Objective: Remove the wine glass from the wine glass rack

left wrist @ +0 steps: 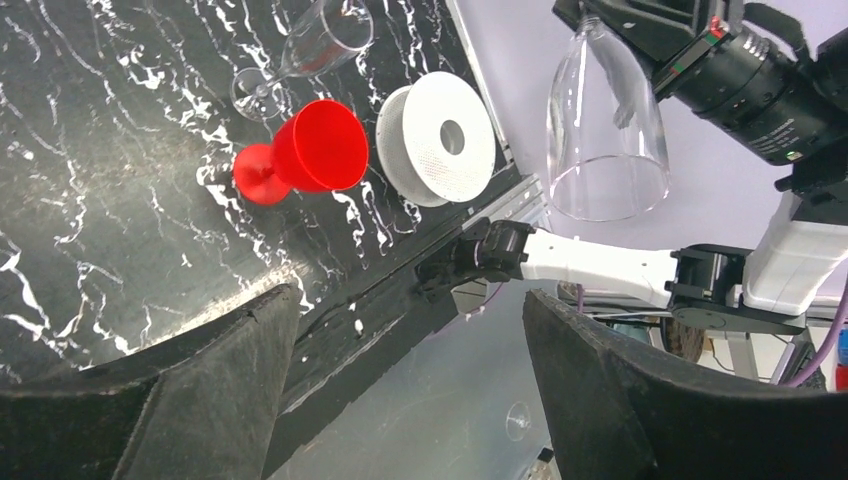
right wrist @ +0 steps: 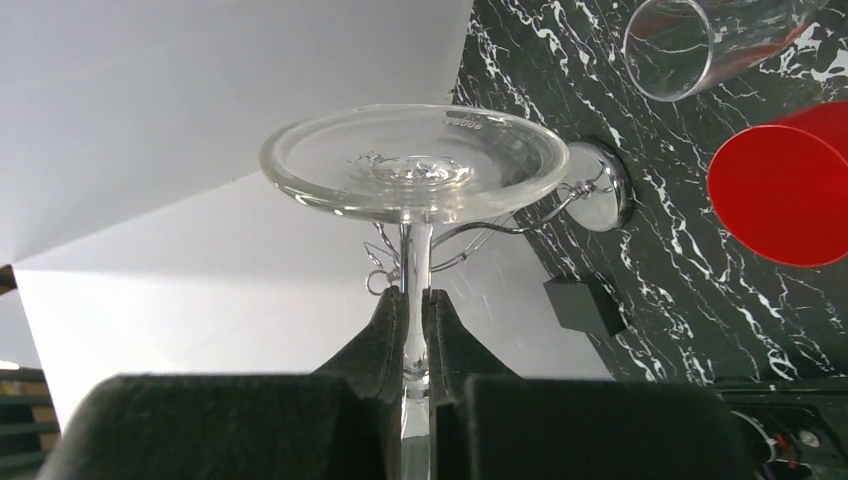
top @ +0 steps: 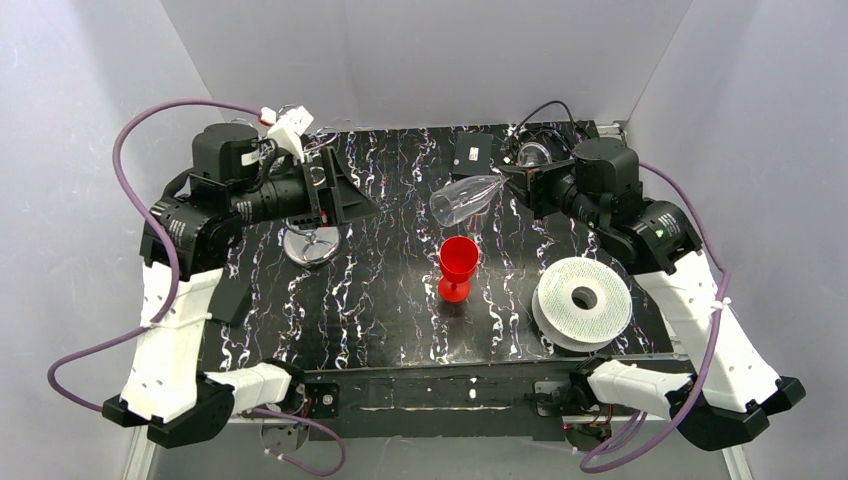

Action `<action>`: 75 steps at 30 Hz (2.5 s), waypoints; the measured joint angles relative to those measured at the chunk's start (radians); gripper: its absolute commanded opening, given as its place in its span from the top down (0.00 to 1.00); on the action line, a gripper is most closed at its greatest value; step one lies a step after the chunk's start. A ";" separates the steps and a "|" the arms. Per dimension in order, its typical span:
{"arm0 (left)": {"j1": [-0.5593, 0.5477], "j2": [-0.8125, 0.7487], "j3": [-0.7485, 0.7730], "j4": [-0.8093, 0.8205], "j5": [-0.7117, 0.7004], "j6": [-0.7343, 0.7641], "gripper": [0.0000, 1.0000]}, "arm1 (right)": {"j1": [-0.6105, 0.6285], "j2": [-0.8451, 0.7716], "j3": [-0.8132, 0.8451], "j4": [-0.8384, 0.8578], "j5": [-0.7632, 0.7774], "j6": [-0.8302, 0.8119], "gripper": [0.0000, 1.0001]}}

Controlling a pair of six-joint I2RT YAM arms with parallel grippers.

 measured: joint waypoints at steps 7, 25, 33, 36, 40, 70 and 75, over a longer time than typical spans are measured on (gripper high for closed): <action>-0.076 0.029 -0.018 0.113 -0.025 -0.017 0.24 | 0.000 0.018 0.000 -0.023 0.006 0.090 0.99; -0.269 0.161 -0.010 0.237 -0.127 0.046 0.38 | -0.001 0.051 -0.005 -0.040 -0.050 0.192 0.99; -0.319 0.163 -0.008 0.255 -0.210 0.081 0.51 | -0.005 0.043 -0.058 -0.037 -0.104 0.240 0.99; -0.334 0.174 0.013 0.261 -0.240 0.093 0.53 | -0.005 0.042 -0.060 -0.031 -0.106 0.254 0.99; -0.359 0.201 0.049 0.267 -0.272 0.111 0.57 | -0.005 0.026 -0.076 -0.013 -0.113 0.281 0.99; -0.473 0.377 0.253 0.251 -0.380 0.209 1.00 | -0.027 -0.081 -0.185 0.052 -0.082 0.390 0.99; -0.494 0.379 0.260 0.245 -0.404 0.220 1.00 | -0.027 -0.097 -0.201 0.056 -0.080 0.390 0.99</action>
